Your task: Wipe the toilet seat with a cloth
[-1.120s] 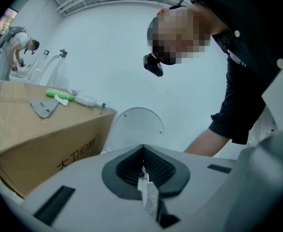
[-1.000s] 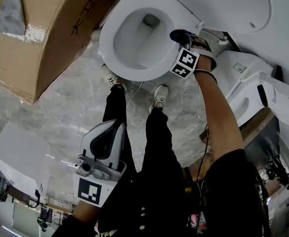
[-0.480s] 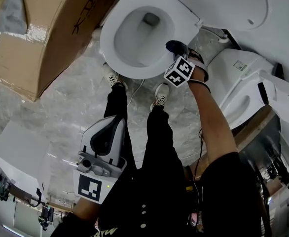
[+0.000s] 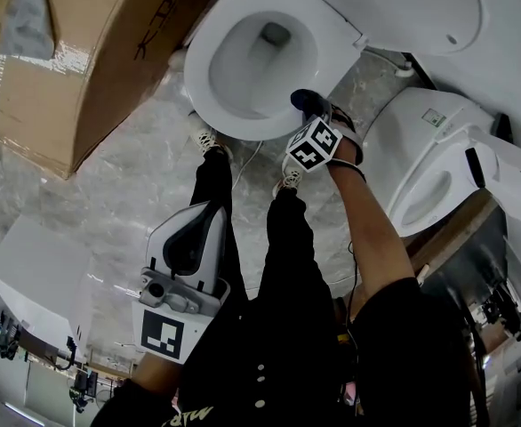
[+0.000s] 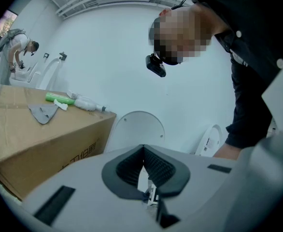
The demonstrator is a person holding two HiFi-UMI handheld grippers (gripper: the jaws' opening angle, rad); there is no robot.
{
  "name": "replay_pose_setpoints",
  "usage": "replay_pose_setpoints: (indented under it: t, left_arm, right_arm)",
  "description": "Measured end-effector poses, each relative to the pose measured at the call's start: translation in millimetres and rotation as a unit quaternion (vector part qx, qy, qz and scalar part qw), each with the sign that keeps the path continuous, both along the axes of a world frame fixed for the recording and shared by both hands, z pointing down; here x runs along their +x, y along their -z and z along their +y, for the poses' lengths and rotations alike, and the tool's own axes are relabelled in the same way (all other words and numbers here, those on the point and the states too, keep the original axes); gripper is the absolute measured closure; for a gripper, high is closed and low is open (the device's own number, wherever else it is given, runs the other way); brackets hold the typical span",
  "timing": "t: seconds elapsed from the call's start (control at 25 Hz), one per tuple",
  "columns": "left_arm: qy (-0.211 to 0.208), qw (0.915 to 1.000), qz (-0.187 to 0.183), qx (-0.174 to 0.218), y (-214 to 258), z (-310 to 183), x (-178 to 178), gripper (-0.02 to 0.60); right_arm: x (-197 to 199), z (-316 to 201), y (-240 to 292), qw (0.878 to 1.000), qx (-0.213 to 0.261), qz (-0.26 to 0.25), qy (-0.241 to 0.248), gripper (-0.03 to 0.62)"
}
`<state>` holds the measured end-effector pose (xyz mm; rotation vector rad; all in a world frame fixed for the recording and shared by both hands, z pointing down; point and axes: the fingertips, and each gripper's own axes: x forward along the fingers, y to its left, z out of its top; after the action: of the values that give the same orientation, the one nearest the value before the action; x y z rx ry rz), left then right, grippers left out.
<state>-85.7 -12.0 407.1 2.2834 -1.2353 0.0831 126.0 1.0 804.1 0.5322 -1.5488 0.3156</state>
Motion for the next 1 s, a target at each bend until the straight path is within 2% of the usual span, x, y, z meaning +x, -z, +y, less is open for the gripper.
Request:
replay_pose_setpoints:
  t: [0.4,0.68,0.8,1.0]
  left_arm:
    - [0.007,1.0,-0.002,-0.004,-5.6,2.0,-7.6,0.572]
    - [0.009,0.9999,-0.003,-0.008,-8.3,3.3,-10.8,0.572]
    - [0.014,0.9999,-0.003,-0.009,-10.4,3.2,-15.3,0.572]
    - [0.022,0.9997,-0.003,-0.009,-12.9,3.3,-22.7,0.572]
  right_arm:
    - [-40.8,36.7,0.7,0.995,-0.011,-0.044,-0.088,0.497]
    - [-77.0,51.7,4.1,0.982,-0.024,-0.091,-0.163,0.499]
    - [-101.7,58.7,4.3,0.98,-0.026,-0.109,-0.165,0.499]
    - [-143.7,67.1,3.8,0.983,-0.029,-0.129,-0.129,0.499]
